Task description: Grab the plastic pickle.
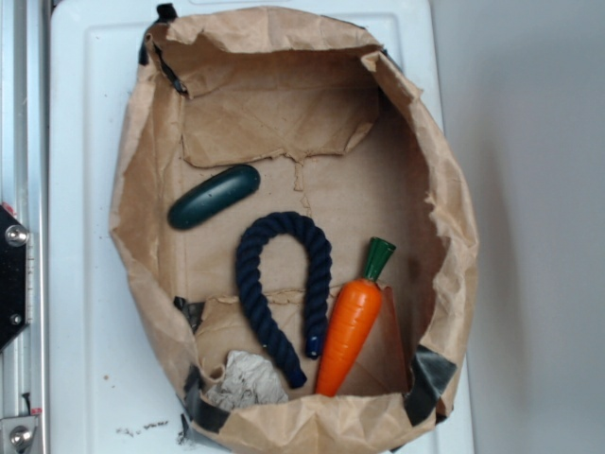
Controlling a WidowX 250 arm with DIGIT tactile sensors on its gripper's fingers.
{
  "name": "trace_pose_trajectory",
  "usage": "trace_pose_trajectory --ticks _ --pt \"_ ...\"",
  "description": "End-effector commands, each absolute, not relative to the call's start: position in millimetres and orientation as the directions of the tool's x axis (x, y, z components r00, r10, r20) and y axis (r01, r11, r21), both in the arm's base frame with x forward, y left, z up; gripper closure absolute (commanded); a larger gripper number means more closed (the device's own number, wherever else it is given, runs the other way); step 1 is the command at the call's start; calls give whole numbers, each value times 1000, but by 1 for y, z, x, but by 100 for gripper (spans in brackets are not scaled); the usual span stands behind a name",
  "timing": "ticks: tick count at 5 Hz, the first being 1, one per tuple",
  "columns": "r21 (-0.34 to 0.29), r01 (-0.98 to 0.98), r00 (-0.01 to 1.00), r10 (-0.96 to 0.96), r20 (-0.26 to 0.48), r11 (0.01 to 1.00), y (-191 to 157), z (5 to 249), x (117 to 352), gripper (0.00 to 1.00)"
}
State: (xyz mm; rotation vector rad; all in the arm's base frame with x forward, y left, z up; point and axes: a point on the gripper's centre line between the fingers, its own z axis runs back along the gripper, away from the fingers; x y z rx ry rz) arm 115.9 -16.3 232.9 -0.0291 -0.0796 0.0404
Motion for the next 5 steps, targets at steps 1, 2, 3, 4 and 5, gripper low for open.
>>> trace_pose_trajectory --ticks 1,2,3,4,5 --pt "-31 -39 996 41 79 999 -16 233 116 0" --pt "-50 2 993 4 121 999 -15 223 166 0" --pt "-19 -23 988 26 152 1000 -1 207 204 0" --pt "18 5 989 -8 146 1000 20 181 229 0" --pt "26 34 985 -38 170 999 41 162 238 0"
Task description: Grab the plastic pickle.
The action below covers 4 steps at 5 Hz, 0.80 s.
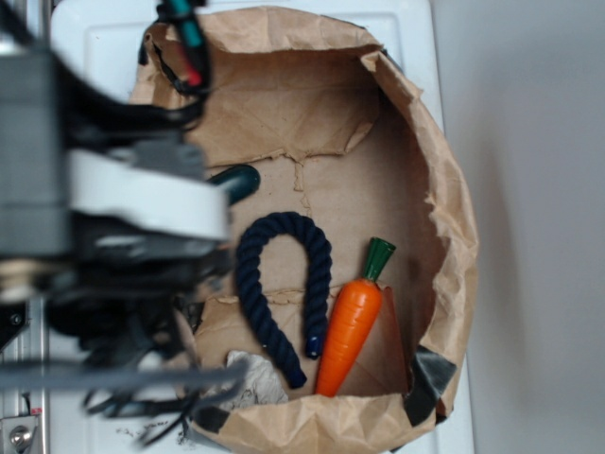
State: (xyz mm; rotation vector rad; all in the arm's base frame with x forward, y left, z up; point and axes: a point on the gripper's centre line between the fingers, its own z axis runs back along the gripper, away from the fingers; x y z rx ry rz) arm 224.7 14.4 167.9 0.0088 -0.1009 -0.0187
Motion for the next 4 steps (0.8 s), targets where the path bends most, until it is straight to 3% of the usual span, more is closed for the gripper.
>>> trace_pose_trajectory --ticks 1,2,4 --pt "-13 37 984 -35 176 999 62 144 259 0" --pt "-15 19 984 -16 180 1000 72 133 267 0" --pt "-23 37 990 -33 136 999 67 91 260 0"
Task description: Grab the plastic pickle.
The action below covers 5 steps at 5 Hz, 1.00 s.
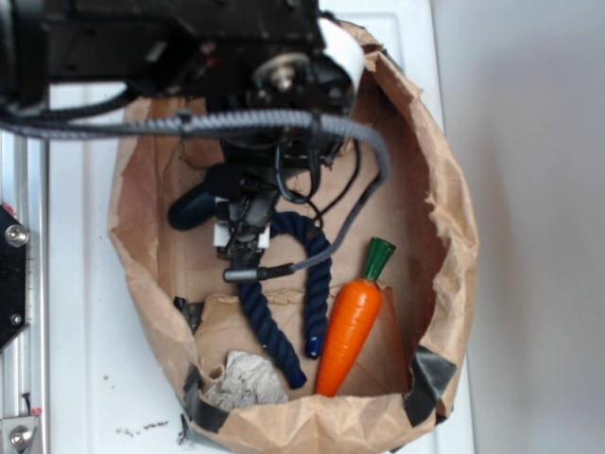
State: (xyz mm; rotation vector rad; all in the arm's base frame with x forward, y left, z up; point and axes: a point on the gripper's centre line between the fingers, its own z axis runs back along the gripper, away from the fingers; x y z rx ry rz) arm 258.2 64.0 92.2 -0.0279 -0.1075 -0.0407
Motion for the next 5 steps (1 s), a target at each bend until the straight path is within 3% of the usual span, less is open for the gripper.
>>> trace_pose_trajectory --ticks 1,2,4,5 --pt "-61 -73 992 79 95 995 61 82 256 0" --pt "-106 -241 966 248 66 965 62 71 254 0" --pt "-87 -236 956 248 159 968 55 50 253 0" --pt "-65 -240 958 247 144 969 55 44 245 0"
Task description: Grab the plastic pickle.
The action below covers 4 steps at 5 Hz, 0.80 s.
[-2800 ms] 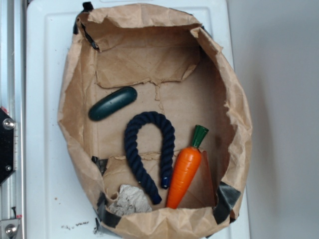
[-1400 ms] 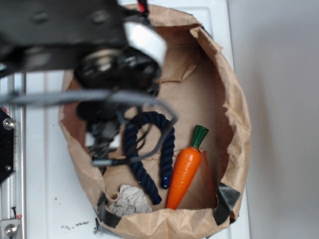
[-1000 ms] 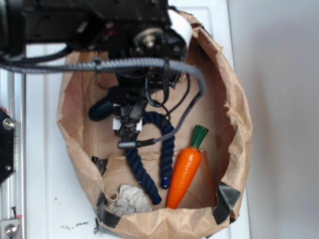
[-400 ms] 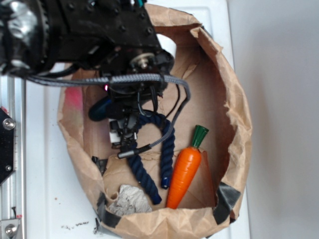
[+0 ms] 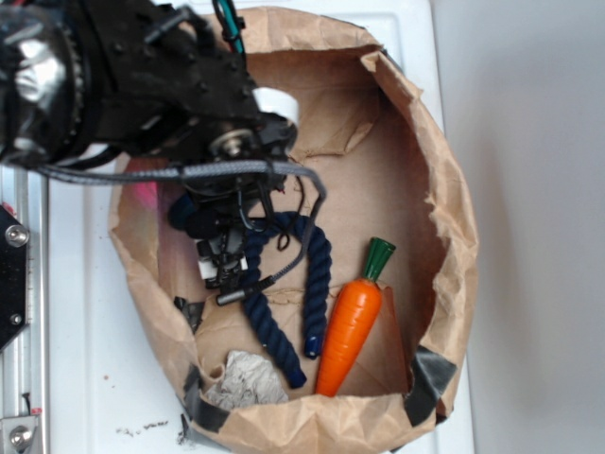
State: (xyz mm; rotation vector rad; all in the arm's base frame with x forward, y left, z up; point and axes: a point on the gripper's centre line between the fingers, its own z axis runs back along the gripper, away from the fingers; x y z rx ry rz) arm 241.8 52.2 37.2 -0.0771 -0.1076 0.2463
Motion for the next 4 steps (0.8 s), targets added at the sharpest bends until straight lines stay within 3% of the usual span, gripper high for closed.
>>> trace_pose_trajectory --ticks 1,2,3,4 --pt "-23 -243 961 244 133 970 58 36 252 0" --pt "31 -236 965 230 124 971 60 34 245 0" --pt "36 -228 965 221 142 973 59 40 244 100" --pt "20 -225 964 220 151 974 58 46 262 100"
